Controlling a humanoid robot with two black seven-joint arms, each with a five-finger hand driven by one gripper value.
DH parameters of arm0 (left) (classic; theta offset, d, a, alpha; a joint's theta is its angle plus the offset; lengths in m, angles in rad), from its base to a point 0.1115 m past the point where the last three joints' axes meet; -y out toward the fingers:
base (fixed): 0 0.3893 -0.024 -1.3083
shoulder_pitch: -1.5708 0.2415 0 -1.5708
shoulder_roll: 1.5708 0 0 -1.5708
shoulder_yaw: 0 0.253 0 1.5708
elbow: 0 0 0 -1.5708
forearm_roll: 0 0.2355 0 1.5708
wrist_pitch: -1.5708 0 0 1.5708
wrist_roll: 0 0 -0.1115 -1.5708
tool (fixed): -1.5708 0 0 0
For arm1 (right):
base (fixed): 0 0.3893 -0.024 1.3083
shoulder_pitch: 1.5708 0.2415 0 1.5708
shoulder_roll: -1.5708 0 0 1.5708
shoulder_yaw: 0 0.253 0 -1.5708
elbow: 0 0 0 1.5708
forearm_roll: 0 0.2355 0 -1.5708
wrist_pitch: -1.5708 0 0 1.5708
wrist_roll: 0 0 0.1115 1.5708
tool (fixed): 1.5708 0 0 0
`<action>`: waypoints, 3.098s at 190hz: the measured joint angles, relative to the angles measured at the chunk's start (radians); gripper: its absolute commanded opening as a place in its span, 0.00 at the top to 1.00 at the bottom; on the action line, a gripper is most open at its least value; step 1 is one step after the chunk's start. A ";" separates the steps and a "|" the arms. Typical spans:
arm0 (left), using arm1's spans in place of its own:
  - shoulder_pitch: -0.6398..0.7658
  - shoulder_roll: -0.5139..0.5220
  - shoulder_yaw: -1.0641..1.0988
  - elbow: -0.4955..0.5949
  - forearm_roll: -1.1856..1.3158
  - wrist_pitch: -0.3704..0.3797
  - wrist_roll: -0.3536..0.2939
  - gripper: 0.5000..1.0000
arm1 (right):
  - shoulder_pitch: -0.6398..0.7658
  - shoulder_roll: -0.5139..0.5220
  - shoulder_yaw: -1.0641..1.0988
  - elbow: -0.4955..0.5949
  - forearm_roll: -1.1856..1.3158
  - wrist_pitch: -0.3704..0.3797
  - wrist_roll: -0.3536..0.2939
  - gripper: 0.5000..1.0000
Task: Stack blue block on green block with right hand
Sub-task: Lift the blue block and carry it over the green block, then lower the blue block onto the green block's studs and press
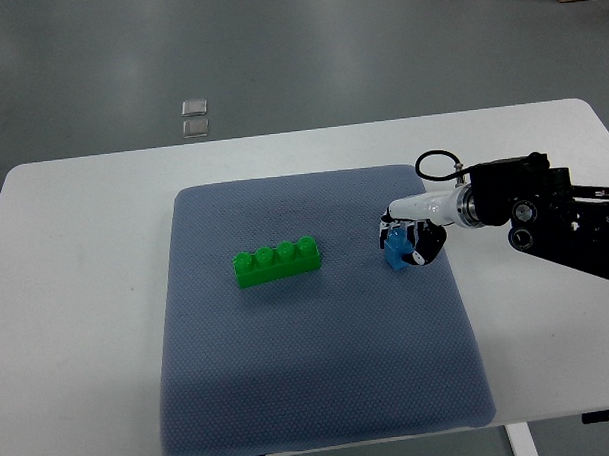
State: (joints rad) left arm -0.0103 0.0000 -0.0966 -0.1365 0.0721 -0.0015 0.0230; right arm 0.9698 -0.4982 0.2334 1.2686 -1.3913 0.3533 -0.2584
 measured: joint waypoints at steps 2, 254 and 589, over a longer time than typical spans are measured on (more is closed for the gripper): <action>0.000 0.000 0.000 0.000 0.000 0.000 0.000 0.00 | 0.000 0.000 0.000 0.000 0.000 0.000 0.000 0.90; 0.000 0.000 0.000 0.000 0.000 0.000 0.000 0.00 | 0.107 0.202 0.012 -0.011 -0.075 -0.123 0.168 0.91; 0.000 0.000 0.000 0.000 0.000 0.000 0.000 0.00 | 0.080 0.291 -0.019 -0.096 -0.137 -0.189 0.193 0.90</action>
State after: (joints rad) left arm -0.0101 0.0000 -0.0966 -0.1365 0.0721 -0.0015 0.0230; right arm 1.0501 -0.2071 0.2149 1.1728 -1.5282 0.1640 -0.0659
